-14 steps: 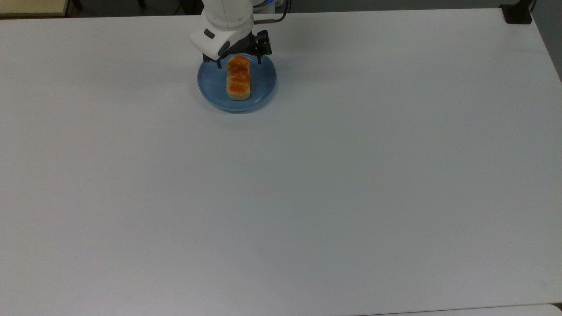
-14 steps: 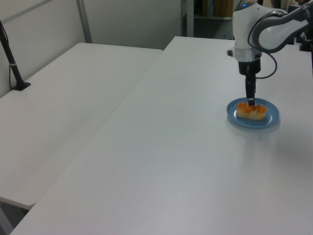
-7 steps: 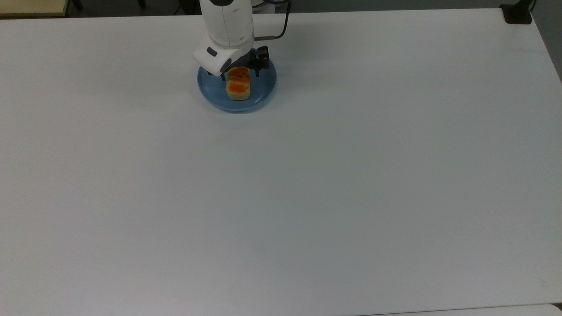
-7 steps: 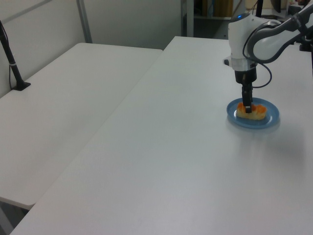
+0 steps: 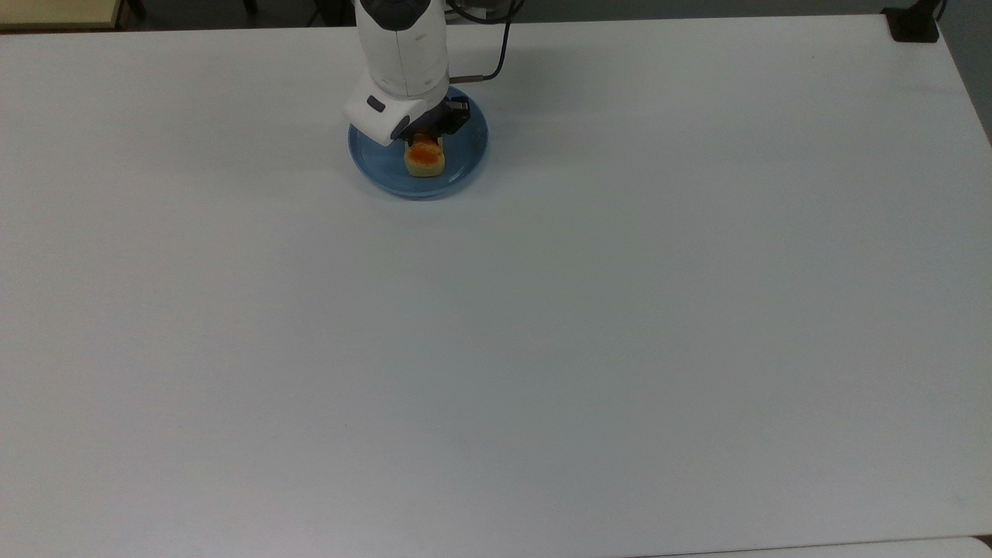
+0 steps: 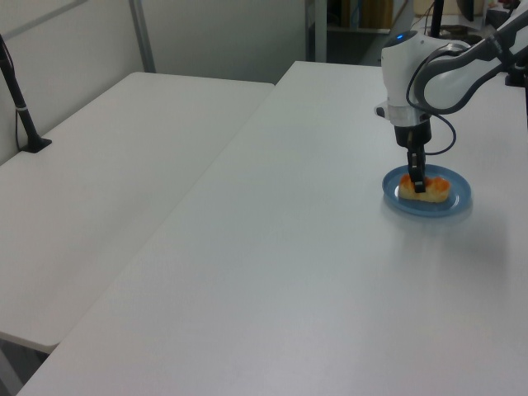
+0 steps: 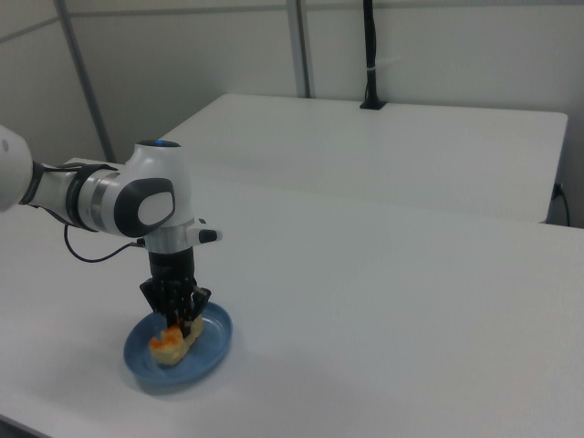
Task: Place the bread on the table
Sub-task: 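Close the gripper on the bread roll and lift it off the plate, then carry the bread roll away from the plate and lower it onto the table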
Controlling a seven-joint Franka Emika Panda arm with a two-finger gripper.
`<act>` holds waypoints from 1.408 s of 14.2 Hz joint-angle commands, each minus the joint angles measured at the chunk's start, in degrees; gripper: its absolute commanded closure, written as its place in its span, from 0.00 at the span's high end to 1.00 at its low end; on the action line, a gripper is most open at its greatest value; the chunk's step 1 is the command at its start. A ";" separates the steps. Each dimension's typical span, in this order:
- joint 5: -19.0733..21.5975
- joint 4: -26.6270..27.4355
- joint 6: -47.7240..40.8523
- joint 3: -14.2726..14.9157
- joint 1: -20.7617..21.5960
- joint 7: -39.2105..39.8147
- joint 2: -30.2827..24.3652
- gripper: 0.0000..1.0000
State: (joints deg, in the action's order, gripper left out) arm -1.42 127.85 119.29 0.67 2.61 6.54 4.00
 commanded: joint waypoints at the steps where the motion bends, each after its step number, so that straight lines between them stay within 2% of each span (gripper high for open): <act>1: -1.04 0.38 0.16 0.12 0.55 -1.53 -2.15 0.02; 4: -1.04 -2.33 -1.94 0.12 -0.33 -0.83 -4.88 0.02; 7: -1.31 -11.54 -6.69 0.73 -3.13 2.58 -3.48 0.02; 9: -1.31 -18.31 -7.75 0.82 -5.42 6.10 -0.15 0.01; 12: -1.48 -27.55 -7.84 0.91 -8.58 6.38 7.14 0.01; 16: -7.80 -29.50 -6.96 0.91 -13.50 11.11 11.46 0.00; 20: -10.36 -29.59 -3.11 0.91 -18.16 18.32 15.41 0.00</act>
State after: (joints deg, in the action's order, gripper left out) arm -10.16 99.76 113.92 1.72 -12.70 19.90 16.73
